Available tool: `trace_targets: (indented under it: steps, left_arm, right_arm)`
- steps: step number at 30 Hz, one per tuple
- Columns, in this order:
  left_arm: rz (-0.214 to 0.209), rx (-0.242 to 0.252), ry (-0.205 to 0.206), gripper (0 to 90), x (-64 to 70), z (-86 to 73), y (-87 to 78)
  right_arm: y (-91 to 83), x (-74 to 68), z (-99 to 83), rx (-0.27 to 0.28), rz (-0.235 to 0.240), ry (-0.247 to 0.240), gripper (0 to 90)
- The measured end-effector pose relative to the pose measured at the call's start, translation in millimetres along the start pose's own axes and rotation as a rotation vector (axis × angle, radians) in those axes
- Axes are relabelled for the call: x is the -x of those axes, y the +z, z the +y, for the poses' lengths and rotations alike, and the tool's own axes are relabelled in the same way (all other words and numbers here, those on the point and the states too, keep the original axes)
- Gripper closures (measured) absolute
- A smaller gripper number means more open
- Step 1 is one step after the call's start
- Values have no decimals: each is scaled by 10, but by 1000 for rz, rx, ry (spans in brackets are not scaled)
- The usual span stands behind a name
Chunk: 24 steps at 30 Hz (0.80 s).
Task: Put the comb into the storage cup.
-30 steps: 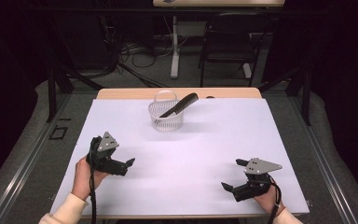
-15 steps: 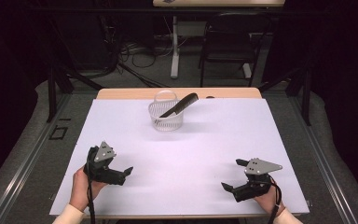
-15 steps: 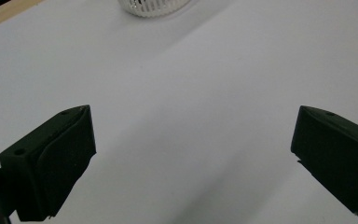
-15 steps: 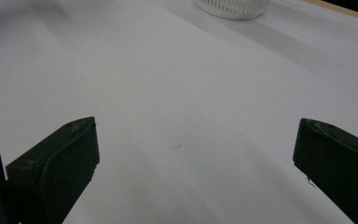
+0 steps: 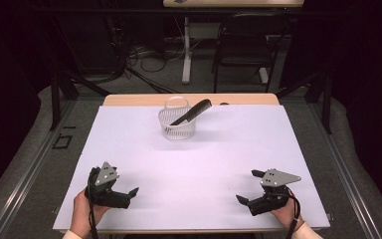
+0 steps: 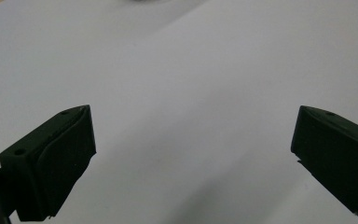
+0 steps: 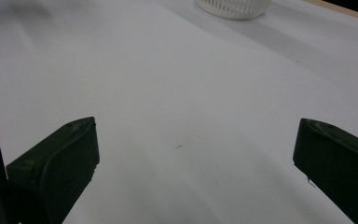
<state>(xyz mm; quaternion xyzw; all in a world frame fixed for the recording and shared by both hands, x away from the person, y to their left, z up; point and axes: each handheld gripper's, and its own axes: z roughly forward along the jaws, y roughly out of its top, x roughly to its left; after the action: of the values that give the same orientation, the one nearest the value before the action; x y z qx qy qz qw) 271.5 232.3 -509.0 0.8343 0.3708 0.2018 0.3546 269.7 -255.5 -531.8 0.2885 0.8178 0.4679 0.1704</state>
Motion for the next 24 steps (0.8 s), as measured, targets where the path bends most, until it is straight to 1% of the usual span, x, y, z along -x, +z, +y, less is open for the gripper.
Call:
trace_targets:
  steps: [2, 4, 5, 6, 8, 10, 13, 14, 21, 24]
  left_arm:
    - [-5, 7, -13, 0, -1, -44, 0]
    - [0, 13, -10, 0, 6, -76, -4]
    - [-1, 7, -10, 0, 4, -90, -9]
    - [2, 17, -21, 0, 11, -107, -9]
    - [6, 19, -17, 0, 16, -141, -17]
    - [7, 27, -27, 0, 29, -181, -17]
    - [2, 26, -31, 0, 38, -229, -11]
    - [3, 28, -35, 0, 40, -238, -12]
    - [5, 28, -32, 0, 52, -294, -17]
    - [4, 50, -39, 0, 58, -326, -17]
  right_arm:
    - [5, 1, 0, -2, 4, 4, 0]
    - [8, 0, 1, -3, 6, 1, 0]
    - [4, 0, 3, -5, 3, 1, 0]
    - [5, 1, 3, -4, 3, 2, 0]
    - [8, 3, 1, -2, 4, 3, 0]
    - [11, 5, 0, -5, 5, 3, 0]
    - [10, 5, 1, -9, 7, 2, 0]
    - [11, 5, 1, -6, 7, 3, 0]
    - [12, 8, -1, -4, 6, 4, 0]
    - [12, 10, -2, -7, 8, 2, 0]
